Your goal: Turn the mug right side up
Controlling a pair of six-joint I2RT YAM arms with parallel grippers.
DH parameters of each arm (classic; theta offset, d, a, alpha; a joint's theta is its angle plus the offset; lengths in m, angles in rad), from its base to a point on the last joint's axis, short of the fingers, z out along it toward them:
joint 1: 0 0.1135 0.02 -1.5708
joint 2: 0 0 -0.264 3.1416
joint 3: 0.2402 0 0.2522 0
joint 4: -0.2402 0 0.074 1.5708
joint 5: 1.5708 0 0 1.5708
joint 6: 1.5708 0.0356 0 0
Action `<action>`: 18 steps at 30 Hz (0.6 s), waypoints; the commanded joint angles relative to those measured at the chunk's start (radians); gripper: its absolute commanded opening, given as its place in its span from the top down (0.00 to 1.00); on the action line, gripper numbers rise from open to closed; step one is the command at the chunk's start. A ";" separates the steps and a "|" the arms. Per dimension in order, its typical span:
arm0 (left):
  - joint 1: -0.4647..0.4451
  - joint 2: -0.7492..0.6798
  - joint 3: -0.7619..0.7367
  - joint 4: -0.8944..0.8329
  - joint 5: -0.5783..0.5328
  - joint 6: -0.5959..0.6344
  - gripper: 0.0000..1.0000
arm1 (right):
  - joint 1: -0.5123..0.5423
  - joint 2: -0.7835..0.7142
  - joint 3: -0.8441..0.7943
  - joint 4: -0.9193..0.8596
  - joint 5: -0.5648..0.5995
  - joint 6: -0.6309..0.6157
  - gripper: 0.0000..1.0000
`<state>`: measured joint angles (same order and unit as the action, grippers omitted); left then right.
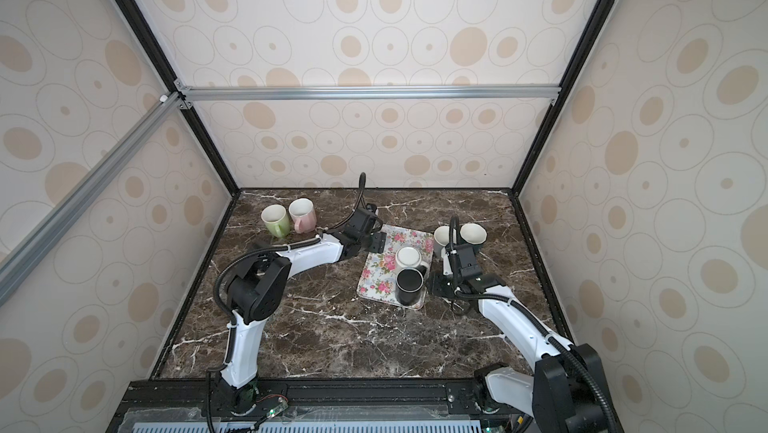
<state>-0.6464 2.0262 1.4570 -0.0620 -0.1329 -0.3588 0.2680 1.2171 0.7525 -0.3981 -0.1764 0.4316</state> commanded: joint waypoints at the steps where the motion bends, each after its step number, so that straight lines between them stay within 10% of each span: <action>1: -0.006 -0.097 -0.044 0.038 -0.035 -0.028 0.02 | -0.010 0.058 0.067 -0.030 0.012 0.016 0.51; 18: -0.082 -0.569 -0.486 0.134 -0.052 -0.204 0.02 | -0.009 0.162 0.137 0.008 0.047 0.030 0.52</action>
<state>-0.7223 1.5017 0.9962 0.0395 -0.1635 -0.5056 0.2623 1.3842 0.8581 -0.3962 -0.1356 0.4480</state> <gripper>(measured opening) 0.981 0.478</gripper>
